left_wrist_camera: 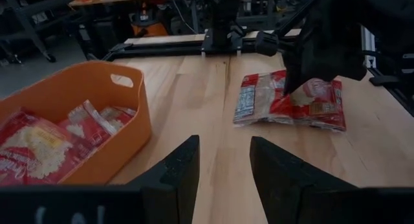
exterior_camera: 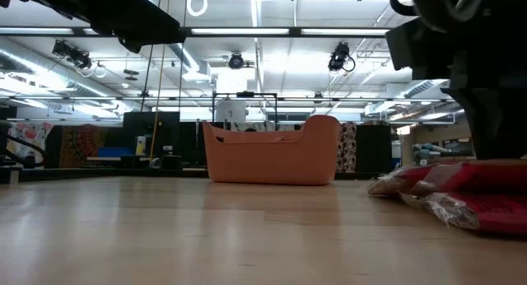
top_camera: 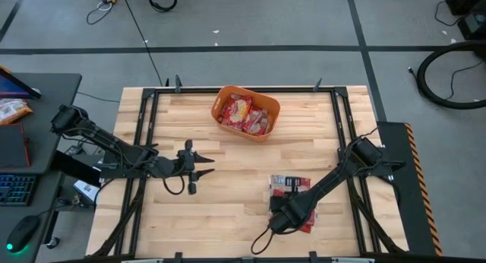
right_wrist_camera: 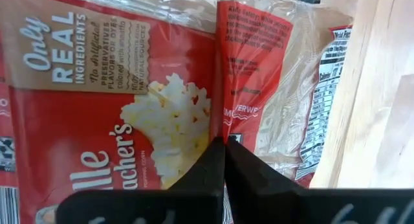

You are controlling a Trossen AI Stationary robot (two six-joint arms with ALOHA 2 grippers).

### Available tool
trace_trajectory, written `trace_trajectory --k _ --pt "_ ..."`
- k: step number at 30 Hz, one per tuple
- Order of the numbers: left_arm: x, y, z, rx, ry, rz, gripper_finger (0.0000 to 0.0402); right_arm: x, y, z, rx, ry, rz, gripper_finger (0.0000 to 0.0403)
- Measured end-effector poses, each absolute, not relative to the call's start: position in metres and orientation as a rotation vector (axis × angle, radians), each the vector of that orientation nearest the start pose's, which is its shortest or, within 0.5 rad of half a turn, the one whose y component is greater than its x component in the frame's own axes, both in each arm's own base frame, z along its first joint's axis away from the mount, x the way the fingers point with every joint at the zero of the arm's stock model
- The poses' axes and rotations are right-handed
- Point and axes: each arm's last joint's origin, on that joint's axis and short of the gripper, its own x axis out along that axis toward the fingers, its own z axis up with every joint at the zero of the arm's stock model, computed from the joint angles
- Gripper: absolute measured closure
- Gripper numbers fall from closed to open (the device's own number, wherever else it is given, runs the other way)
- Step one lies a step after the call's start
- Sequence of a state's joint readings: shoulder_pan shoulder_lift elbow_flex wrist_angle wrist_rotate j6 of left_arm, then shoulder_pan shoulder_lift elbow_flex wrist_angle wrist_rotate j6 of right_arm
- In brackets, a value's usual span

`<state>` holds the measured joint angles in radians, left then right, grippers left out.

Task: Sort popcorn bags into baskets
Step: Put the red popcorn bag into the orange bin

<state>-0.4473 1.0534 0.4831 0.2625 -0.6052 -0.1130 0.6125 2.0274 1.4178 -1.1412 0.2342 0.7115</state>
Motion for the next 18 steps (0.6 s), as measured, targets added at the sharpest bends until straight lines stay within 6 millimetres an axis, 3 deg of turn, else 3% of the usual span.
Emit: trace_trajectory --k 6,18 --pt "0.201 -0.078 0.223 0.04 0.262 0.172 0.026 0.296 0.193 0.166 -0.186 1.595 -0.324 0.0397" --pt "0.201 -0.078 0.223 0.039 0.262 0.172 0.026 0.317 0.179 0.244 -0.322 1.558 -0.382 0.04"
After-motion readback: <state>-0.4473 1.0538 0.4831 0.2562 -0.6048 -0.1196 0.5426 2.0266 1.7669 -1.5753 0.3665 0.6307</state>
